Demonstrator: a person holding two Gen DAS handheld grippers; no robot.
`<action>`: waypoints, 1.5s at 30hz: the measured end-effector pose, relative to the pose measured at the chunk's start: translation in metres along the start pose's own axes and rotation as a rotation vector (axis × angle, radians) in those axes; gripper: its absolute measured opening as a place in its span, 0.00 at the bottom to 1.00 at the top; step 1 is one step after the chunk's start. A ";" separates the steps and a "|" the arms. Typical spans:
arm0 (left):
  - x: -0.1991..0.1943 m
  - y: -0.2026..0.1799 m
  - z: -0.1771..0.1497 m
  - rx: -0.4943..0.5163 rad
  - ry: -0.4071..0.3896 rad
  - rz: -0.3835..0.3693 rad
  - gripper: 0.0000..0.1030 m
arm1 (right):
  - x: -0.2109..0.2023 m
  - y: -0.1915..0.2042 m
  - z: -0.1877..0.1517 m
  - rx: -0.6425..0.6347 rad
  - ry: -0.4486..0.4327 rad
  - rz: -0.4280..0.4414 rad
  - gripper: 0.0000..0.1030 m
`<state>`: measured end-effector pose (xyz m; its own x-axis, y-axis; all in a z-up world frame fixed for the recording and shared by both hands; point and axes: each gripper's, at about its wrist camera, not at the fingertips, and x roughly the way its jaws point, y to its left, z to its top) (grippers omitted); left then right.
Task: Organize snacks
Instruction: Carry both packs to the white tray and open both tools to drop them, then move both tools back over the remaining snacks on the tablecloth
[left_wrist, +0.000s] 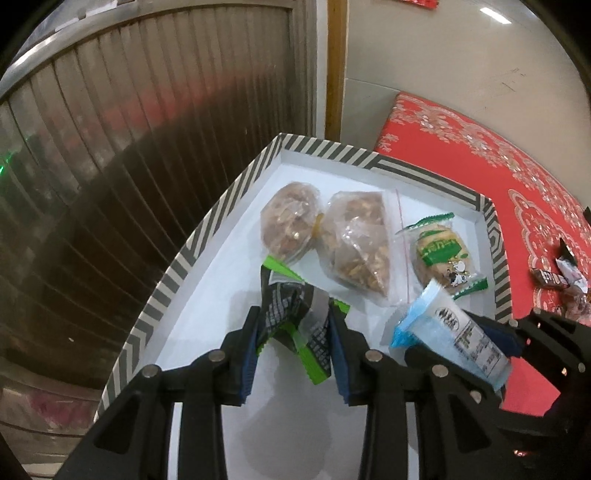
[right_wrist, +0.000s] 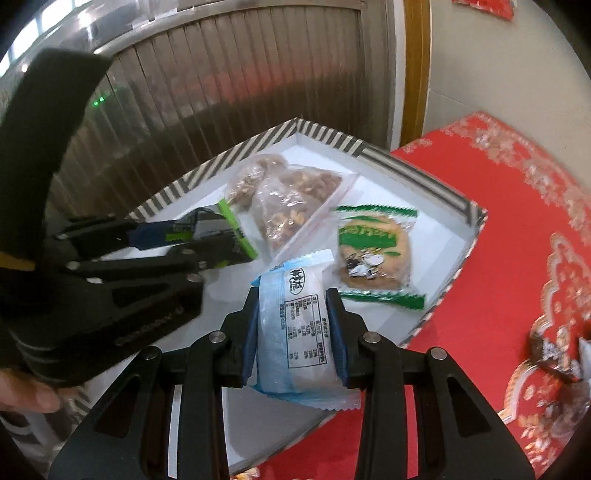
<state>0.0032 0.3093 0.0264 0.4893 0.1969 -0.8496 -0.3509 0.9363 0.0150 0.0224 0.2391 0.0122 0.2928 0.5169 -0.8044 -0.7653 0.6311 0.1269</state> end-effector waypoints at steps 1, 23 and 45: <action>0.000 0.001 0.000 -0.006 0.005 0.008 0.40 | 0.000 0.001 0.000 0.004 0.004 0.010 0.33; -0.048 -0.031 -0.011 0.000 -0.099 -0.034 0.87 | -0.067 -0.020 -0.023 0.051 -0.105 -0.096 0.46; -0.067 -0.145 -0.026 0.160 -0.094 -0.195 0.88 | -0.153 -0.121 -0.114 0.263 -0.143 -0.277 0.46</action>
<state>0.0005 0.1528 0.0675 0.6095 0.0274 -0.7923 -0.1155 0.9918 -0.0546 0.0052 0.0180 0.0540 0.5586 0.3699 -0.7424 -0.4788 0.8747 0.0756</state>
